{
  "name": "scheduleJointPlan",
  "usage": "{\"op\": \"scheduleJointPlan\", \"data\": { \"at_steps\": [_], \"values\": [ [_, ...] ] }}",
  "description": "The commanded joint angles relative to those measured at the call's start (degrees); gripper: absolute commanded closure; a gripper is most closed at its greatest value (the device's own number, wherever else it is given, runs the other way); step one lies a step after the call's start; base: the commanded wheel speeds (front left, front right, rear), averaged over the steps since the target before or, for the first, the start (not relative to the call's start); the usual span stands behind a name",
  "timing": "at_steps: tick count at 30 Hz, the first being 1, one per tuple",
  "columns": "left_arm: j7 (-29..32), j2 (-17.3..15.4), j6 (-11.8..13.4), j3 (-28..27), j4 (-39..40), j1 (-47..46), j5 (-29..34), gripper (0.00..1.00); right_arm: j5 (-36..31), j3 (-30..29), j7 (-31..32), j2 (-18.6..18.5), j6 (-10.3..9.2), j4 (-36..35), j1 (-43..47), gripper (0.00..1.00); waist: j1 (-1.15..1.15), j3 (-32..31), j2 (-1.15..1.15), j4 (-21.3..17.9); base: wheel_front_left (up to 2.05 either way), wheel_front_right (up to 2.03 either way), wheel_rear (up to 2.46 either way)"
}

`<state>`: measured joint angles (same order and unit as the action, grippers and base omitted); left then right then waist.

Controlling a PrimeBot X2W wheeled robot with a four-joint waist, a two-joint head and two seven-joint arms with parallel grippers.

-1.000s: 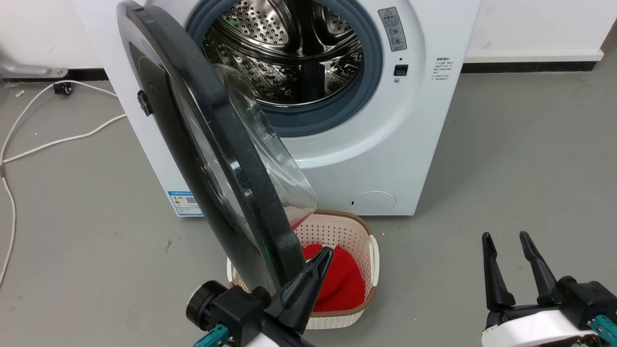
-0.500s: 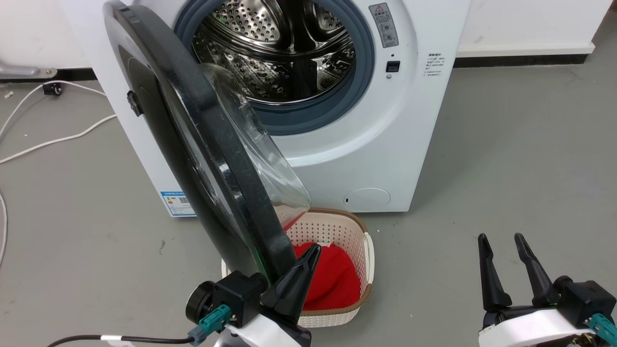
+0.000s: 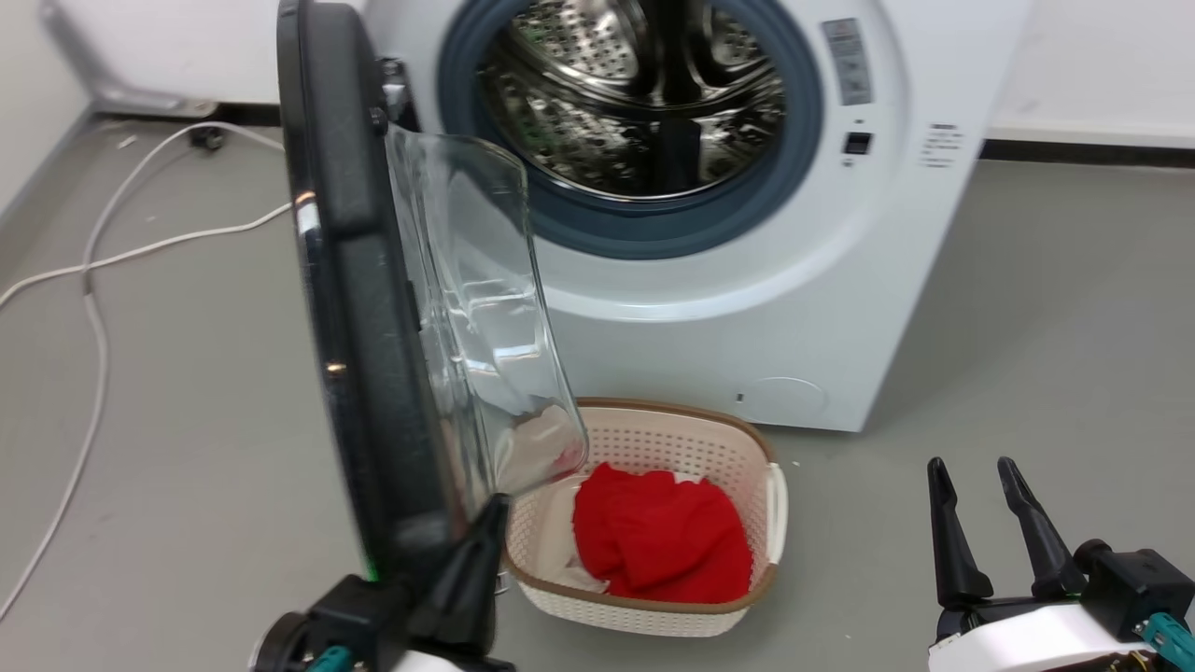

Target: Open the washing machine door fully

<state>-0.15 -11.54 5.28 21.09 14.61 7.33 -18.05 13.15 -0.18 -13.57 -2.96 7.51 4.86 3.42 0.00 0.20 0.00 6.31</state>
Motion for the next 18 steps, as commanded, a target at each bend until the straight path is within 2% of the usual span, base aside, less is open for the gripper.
{"op": "scheduleJointPlan", "data": {
  "at_steps": [1, 9, 14, 18],
  "values": [
    [-0.2, -0.5, 1.1, -1.3, 0.7, 0.8, 0.4, 1.0, 0.2, -0.1, -0.2, 0.2, -0.04, -0.1, 0.2, 0.0, 0.0, 0.1, 0.0, 2.2, 0.0, 0.0, 0.0],
    [-1.0, -2.5, 5.4, -6.8, 3.2, 4.3, 0.4, 1.0, 0.9, 0.0, -0.5, 0.2, -0.04, 0.2, 0.0, 0.0, 0.0, 0.1, 0.0, 7.9, 0.0, 0.0, 0.0],
    [-2.4, -4.9, 5.8, -11.7, 0.7, 2.7, -1.0, 1.0, 1.1, 0.4, -0.6, 0.2, -0.04, 0.6, -0.8, 0.0, 0.0, 0.3, 0.0, 9.3, 0.0, 0.0, 0.0],
    [-4.3, -7.2, 5.3, -15.7, -3.2, 0.3, -2.0, 1.0, 1.1, 0.7, -0.7, 0.1, -0.04, 0.9, -1.0, 0.0, 0.0, 0.5, 0.0, 9.4, 0.0, 0.0, 0.0]
  ]
}}
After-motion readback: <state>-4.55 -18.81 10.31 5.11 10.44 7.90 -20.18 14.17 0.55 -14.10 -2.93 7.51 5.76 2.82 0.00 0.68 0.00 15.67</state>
